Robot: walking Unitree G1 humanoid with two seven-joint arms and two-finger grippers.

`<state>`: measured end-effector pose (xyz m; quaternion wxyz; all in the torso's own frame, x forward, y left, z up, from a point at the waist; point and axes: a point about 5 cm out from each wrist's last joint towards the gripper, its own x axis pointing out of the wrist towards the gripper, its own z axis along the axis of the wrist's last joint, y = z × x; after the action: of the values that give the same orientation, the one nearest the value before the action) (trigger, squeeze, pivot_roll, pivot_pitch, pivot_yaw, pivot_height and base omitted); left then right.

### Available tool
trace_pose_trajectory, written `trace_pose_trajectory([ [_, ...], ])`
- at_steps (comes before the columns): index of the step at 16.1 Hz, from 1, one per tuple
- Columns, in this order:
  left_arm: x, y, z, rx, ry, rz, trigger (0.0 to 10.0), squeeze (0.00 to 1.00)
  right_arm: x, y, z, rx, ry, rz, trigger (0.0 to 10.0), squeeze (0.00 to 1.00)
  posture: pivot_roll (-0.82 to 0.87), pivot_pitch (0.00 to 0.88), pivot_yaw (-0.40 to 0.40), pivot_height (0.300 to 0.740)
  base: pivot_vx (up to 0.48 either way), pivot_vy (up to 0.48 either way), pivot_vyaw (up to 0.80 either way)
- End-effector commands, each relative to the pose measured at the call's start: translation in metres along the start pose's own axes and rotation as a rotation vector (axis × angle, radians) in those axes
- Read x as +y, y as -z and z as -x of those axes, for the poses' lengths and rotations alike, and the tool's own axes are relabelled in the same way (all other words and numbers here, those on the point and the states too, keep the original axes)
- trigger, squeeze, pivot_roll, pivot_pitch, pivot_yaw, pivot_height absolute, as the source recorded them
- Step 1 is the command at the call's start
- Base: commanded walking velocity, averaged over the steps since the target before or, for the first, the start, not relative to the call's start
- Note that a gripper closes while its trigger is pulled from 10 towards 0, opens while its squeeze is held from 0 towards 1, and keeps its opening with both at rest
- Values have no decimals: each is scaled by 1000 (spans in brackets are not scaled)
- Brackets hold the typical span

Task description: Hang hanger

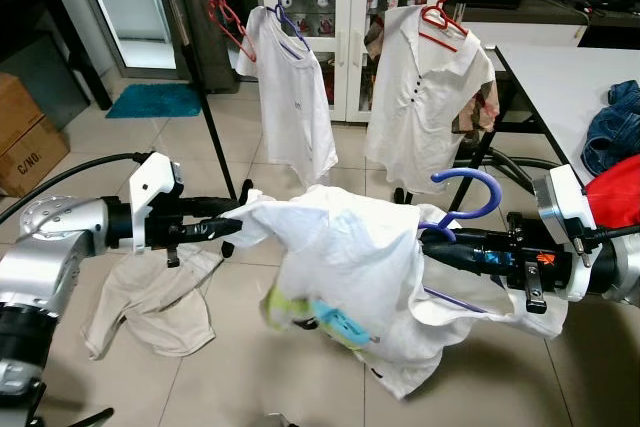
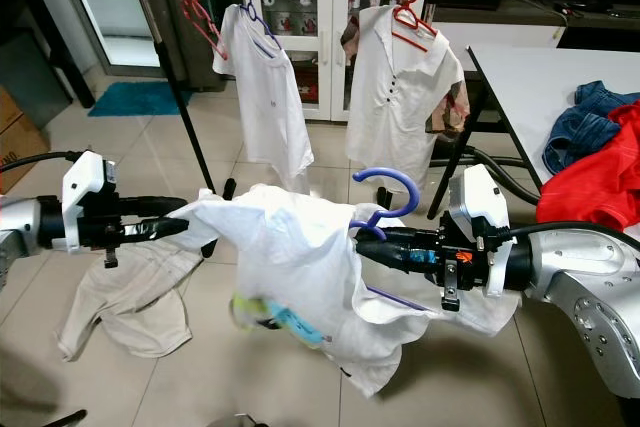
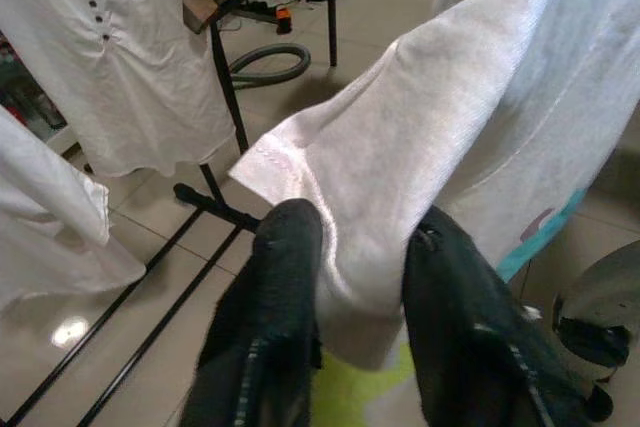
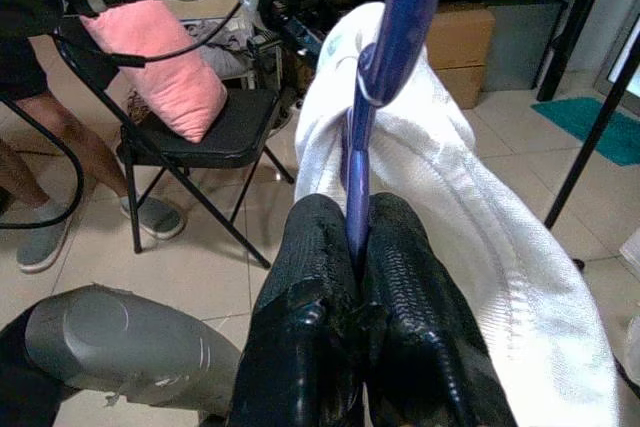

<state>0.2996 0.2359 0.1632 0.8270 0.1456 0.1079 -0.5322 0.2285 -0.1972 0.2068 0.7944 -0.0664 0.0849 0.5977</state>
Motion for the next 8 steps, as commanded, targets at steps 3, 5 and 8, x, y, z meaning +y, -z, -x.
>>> trace_pose_trajectory([
  [3, 4, -5, -7, -46, -6, 27, 0, 0, 3, -14, -1, -21, -25, 48, 10000, 0, 59, 27, 81, 740, 0, 0, 0],
  [5, 3, -6, -8, -50, 9, 16, 0, 0, 4, -13, 0, -18, -23, 44, 10000, 0, 60, 25, 82, 740, 0, 0, 0],
  [8, 4, -7, -8, -74, -1, 26, 0, 0, 4, -11, 0, -16, -15, 38, 10000, 0, 61, 26, 85, 740, 0, 0, 0],
])
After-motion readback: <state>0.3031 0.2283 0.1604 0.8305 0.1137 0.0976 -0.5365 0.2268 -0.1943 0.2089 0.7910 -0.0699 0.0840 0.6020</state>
